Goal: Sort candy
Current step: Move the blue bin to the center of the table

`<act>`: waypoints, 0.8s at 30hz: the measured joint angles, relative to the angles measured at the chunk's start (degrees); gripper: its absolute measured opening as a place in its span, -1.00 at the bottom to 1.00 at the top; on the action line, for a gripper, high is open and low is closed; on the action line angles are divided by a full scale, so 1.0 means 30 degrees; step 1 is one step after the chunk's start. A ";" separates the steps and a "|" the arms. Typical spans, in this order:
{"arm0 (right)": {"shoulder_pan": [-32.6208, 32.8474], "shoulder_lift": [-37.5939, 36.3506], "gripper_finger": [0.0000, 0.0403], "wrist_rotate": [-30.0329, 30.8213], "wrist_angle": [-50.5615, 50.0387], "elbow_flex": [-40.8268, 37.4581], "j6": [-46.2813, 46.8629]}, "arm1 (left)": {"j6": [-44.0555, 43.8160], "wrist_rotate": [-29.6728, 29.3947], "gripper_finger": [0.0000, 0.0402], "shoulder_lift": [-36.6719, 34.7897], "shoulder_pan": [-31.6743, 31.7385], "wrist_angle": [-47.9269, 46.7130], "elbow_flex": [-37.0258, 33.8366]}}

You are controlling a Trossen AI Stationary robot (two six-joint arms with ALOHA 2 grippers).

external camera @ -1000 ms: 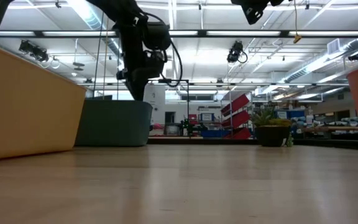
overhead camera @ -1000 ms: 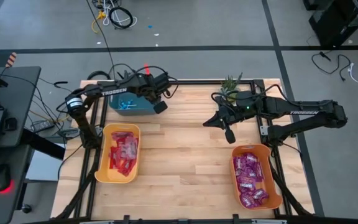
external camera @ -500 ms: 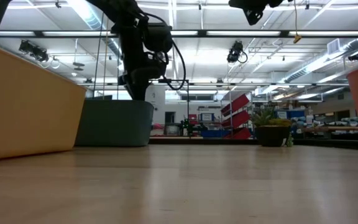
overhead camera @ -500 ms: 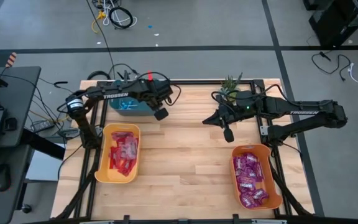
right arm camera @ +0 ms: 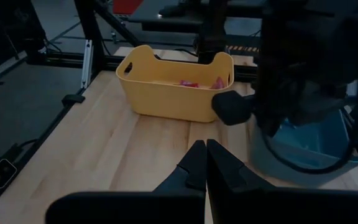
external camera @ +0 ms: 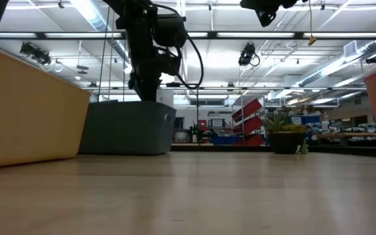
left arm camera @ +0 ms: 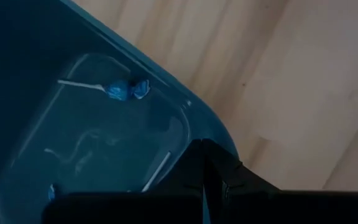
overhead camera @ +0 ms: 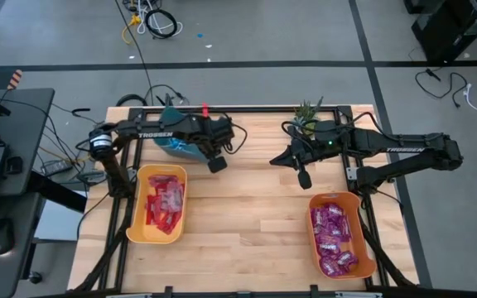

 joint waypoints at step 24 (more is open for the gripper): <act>0.0000 0.0000 -1.00 -0.0005 -0.0022 0.0000 0.0009 | 0.0021 0.0557 -1.00 -0.0007 -0.3379 -0.0554 0.0015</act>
